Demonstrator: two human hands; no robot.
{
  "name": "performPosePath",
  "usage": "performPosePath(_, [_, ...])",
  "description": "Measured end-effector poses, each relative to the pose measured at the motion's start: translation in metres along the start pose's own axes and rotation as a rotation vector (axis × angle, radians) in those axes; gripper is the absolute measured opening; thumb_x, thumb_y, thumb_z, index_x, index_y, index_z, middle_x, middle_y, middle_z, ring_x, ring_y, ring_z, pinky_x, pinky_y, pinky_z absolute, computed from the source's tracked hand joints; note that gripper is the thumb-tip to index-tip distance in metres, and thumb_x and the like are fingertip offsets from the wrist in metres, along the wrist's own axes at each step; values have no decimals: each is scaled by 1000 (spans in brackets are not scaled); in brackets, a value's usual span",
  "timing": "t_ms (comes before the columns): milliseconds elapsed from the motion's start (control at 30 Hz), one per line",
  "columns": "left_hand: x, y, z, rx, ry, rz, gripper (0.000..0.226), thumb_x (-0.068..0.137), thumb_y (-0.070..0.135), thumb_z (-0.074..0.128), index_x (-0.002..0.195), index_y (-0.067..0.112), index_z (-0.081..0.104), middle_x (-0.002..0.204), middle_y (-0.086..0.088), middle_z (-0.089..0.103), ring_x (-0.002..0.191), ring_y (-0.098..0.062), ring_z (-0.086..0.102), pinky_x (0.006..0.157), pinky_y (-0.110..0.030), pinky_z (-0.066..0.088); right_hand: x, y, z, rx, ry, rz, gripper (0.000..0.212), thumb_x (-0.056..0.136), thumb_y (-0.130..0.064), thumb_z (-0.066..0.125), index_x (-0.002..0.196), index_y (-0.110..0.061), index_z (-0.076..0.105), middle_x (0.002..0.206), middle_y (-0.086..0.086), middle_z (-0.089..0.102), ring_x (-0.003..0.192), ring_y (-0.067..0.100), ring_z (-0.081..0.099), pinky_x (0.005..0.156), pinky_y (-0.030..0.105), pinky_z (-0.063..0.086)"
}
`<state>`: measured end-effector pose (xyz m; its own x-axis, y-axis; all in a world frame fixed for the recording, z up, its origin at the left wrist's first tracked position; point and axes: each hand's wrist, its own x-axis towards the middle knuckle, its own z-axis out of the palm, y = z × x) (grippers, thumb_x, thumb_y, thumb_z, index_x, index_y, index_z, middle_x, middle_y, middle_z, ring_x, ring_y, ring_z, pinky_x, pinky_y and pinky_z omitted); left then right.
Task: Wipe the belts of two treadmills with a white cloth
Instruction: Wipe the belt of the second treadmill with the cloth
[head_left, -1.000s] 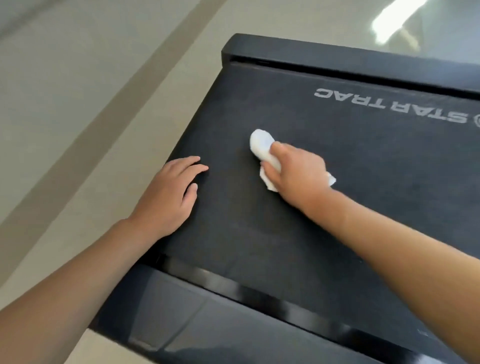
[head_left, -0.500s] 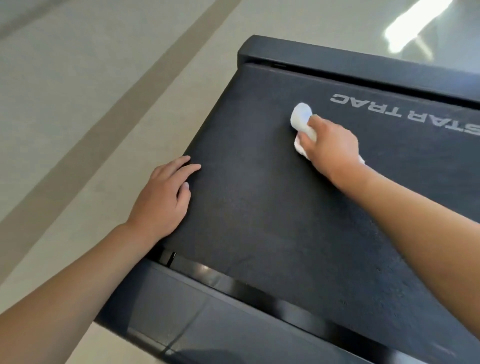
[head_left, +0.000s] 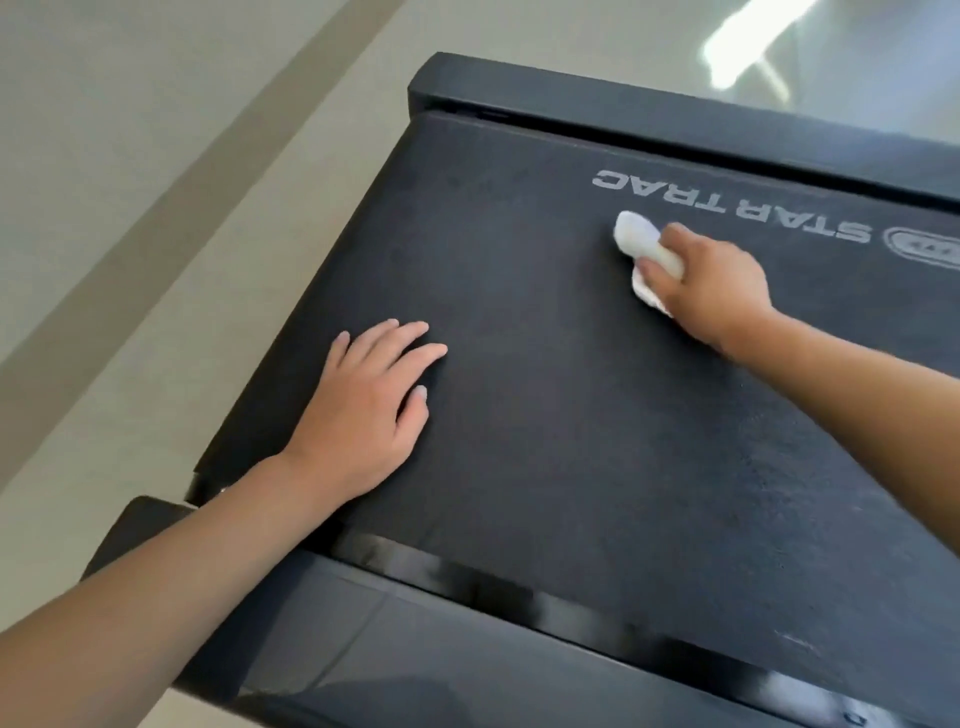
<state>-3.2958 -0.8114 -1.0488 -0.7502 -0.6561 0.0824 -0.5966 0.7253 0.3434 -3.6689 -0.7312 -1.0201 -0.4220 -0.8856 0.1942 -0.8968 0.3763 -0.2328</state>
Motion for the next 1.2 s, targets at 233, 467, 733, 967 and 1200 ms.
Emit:
performPosePath(233, [22,40,17,-15,-32,114,50,100,34,39,145,24,58,158,3,47,151,-25,36,122,-61,27,-144,-37,-17,134,-187,-324,23,93,-43,56,85,-26,42,77,-10,47,68,17,46,58,37,45])
performPosePath(467, [48,99,43,0,-113,303,51,100,29,37,147,22,56,160,3,45,152,-25,35,124,-59,25,-191,-12,-22,174,-185,-653,22,95,-39,56,90,-18,61,80,-6,53,68,21,53,55,34,41])
performPosePath(733, [108,155,61,78,-221,602,52,103,31,39,152,20,53,161,-1,45,148,-30,41,119,-55,36,-102,171,-65,-93,122,414,26,97,-43,49,94,-17,45,84,6,59,82,38,58,71,43,49])
performPosePath(967, [118,162,74,-63,-130,560,49,97,25,50,145,19,61,156,0,51,144,-26,47,121,-50,34,-234,13,-42,235,-269,-501,18,87,-35,64,91,-20,54,79,-2,55,65,25,55,54,33,43])
performPosePath(1200, [118,166,74,-82,-95,565,47,96,23,51,142,19,64,152,0,54,140,-26,50,119,-48,36,-125,224,-74,-111,162,429,22,94,-46,56,97,-24,52,86,2,64,85,34,61,68,35,39])
